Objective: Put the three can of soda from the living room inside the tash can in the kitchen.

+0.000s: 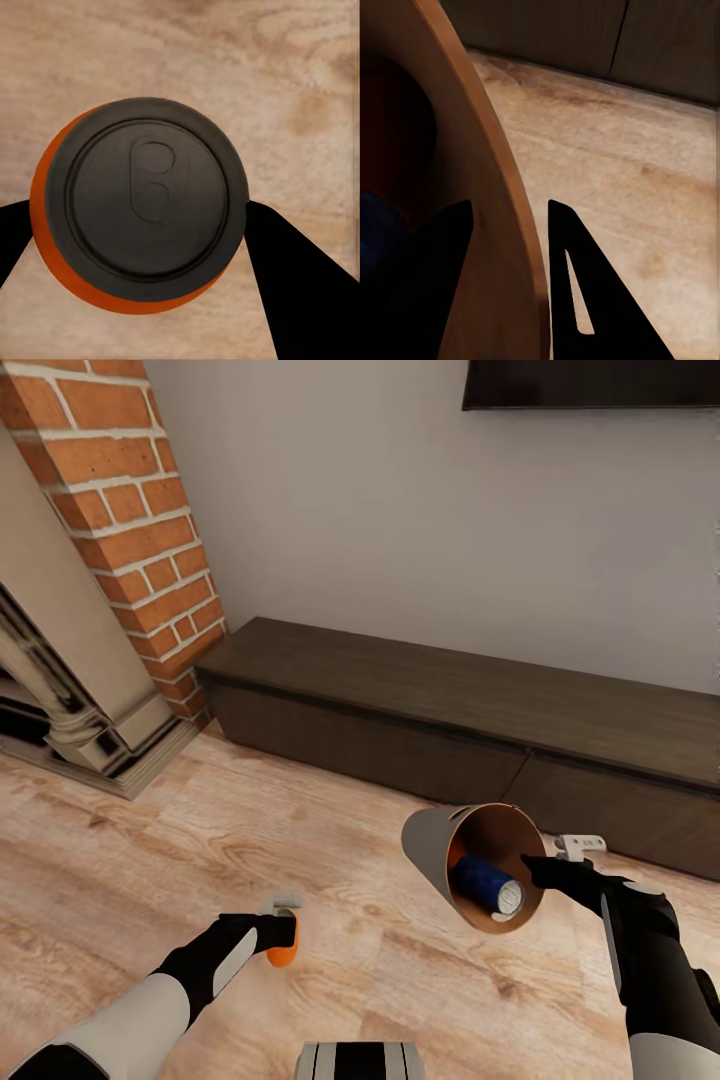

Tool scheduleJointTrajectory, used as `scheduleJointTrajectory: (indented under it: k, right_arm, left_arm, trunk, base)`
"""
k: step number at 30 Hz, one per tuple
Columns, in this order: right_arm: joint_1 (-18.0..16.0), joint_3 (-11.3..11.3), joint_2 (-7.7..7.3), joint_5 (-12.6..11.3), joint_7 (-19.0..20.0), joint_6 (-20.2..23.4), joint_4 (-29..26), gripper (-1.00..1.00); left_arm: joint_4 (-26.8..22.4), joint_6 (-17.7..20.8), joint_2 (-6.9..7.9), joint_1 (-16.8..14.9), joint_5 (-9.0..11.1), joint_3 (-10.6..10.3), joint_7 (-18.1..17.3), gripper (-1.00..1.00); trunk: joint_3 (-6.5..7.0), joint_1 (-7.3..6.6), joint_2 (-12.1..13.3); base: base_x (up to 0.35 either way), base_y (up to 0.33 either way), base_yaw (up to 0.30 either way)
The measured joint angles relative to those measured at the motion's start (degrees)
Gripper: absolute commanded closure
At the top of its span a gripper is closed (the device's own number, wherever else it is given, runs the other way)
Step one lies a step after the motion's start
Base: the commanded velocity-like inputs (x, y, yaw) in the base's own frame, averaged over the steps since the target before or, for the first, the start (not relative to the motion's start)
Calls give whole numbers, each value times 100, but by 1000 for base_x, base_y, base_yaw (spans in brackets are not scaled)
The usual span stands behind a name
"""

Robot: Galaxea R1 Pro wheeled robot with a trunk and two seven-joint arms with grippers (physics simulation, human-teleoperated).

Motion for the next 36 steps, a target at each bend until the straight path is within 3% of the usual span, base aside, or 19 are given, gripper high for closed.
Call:
scheduleJointTrajectory:
  k: [4, 11, 16, 20, 21, 24, 25, 27, 30, 32, 36]
  right_arm:
    - [1, 15, 6, 0, -6, 0, 4, 100]
    - [5, 288, 7, -19, -6, 21, 14, 100]
    - [13, 455, 13, -21, -12, 30, 16, 100]
    - [15, 557, 6, 2, -13, 171, 52, 100]
    - [15, 583, 1, 2, -14, 208, 58, 100]
    - [19, 579, -6, 15, -19, 217, 63, 100]
    - [24, 572, -21, 1, -17, 225, 70, 100]
    - [30, 570, -34, 20, -19, 221, 71, 100]
    - [37, 568, -57, 6, -16, 266, 71, 100]
    - [45, 581, -73, 22, -9, 692, 62, 100]
    - [42, 584, -76, 236, -6, 956, 46, 100]
  left_arm:
    - [-13, 23, 6, -2, 5, 3, -19, 100]
    - [-243, 64, 33, 13, 11, 3, -45, 100]
    - [-1085, 398, 47, 36, 16, 13, -39, 100]
    - [-2182, 986, 183, 70, 15, 41, 0, 100]
    - [-2793, 1352, 390, 80, -55, 69, 21, 100]
    - [-3294, 1570, 601, 90, -4, 78, 17, 100]
    - [-3572, 1682, 743, 124, -19, 86, 20, 100]
    - [-3776, 1766, 852, 171, 0, 88, 17, 100]
    - [-4216, 1979, 1179, 280, 29, 95, -28, 100]
    - [-4564, 2187, 1530, 323, 71, 100, -361, 100]
    - [-5024, 2616, 1658, 336, 111, 101, -814, 100]
  trunk:
    - [89, -10, 5]
    - [244, -28, 15]
    - [355, -42, 21]
    - [444, -52, 26]
    - [466, -55, 28]
    - [532, -62, 32]
    - [554, -65, 33]
    - [598, -70, 36]
    - [665, -78, 40]
    - [709, -83, 42]
    - [798, -93, 48]
  base:
    - [0, 0, 0]
    - [0, 0, 0]
    - [0, 0, 0]
    - [0, 0, 0]
    - [0, 0, 0]
    - [0, 0, 0]
    - [0, 0, 0]
    - [0, 0, 0]
    - [0, 0, 0]
    - [0, 0, 0]
    - [0, 0, 0]
